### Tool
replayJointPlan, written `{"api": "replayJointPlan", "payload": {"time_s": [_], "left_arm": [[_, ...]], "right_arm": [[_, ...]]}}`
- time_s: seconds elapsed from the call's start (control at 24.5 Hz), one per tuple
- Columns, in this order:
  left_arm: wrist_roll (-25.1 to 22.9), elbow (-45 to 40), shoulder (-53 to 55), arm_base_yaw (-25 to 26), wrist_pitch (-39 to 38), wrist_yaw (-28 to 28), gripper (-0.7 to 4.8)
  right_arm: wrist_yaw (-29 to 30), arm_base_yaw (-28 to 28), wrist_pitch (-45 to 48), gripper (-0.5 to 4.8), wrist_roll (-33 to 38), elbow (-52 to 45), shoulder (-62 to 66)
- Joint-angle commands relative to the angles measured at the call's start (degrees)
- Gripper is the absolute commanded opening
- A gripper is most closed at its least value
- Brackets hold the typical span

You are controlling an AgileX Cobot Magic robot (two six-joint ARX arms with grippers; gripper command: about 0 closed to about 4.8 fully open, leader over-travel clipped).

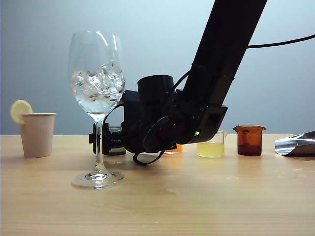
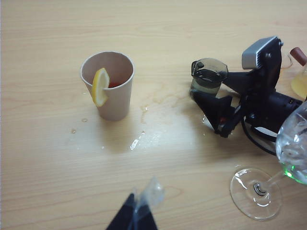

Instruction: Pick up the first measuring cup from the left, pour the coconut rum inside into the goblet, and finally put the measuring cup back in its original place.

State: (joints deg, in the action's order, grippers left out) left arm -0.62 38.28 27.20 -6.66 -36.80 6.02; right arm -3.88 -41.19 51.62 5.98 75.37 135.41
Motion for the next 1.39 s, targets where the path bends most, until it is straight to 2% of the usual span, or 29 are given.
{"api": "replayJointPlan", "payload": {"time_s": [0.04, 0.16, 0.24, 0.37, 0.41, 0.49, 0.65, 0.81, 0.86, 1.02, 1.18, 1.39], "left_arm": [[-0.5, 0.1, -0.1, 0.0, 0.4, 0.2, -0.06], [-0.5, 0.1, -0.1, 0.0, 0.4, 0.2, -0.06], [-0.5, 0.1, -0.1, 0.0, 0.4, 0.2, -0.06], [-0.9, 0.1, -0.1, 0.0, 0.4, 1.2, -0.06], [-2.0, 0.1, -0.1, 0.0, 0.4, 3.3, -0.06], [-3.7, 0.1, -0.1, 0.0, 0.5, 12.7, -0.06], [-3.5, 0.1, -0.1, -0.5, 0.5, 13.5, -0.05], [-3.5, 0.1, -0.1, -0.5, 0.4, 13.3, -0.06], [-3.4, 0.1, -0.1, -0.5, 0.3, 13.6, -0.06], [-3.5, 0.2, -0.1, -0.5, 0.2, 13.6, -0.06], [-3.4, 0.2, -0.1, -0.5, 0.2, 17.4, -0.06], [-0.9, 2.5, -0.1, -0.5, 0.1, 17.6, -0.05]], "right_arm": [[-0.1, -0.2, 0.2, 4.30, 0.5, 0.7, 0.4], [0.0, -0.3, -0.1, 4.27, 0.5, 0.7, 0.9], [0.2, -0.5, -0.2, 4.26, 5.0, 1.7, 1.4], [-0.2, -0.6, -0.5, 4.26, 4.4, 2.8, 2.1], [-0.2, -0.6, -0.3, 4.26, 4.5, 2.8, 2.2], [-0.3, -0.5, -0.4, 4.18, 4.3, 2.8, 2.2], [-0.5, -0.5, -0.3, 3.09, 4.1, 2.8, 2.2], [-0.5, -0.6, -0.4, 1.62, 3.7, 2.8, 2.2], [-0.4, -0.6, -0.4, 1.33, 1.7, 2.8, 2.1], [0.1, -0.5, -0.5, 1.33, -0.4, 2.7, 1.5], [0.2, -0.3, -1.4, 1.35, -0.4, 2.6, -1.0], [1.2, 0.8, -2.9, 1.34, -0.7, 2.6, -4.7]]}}
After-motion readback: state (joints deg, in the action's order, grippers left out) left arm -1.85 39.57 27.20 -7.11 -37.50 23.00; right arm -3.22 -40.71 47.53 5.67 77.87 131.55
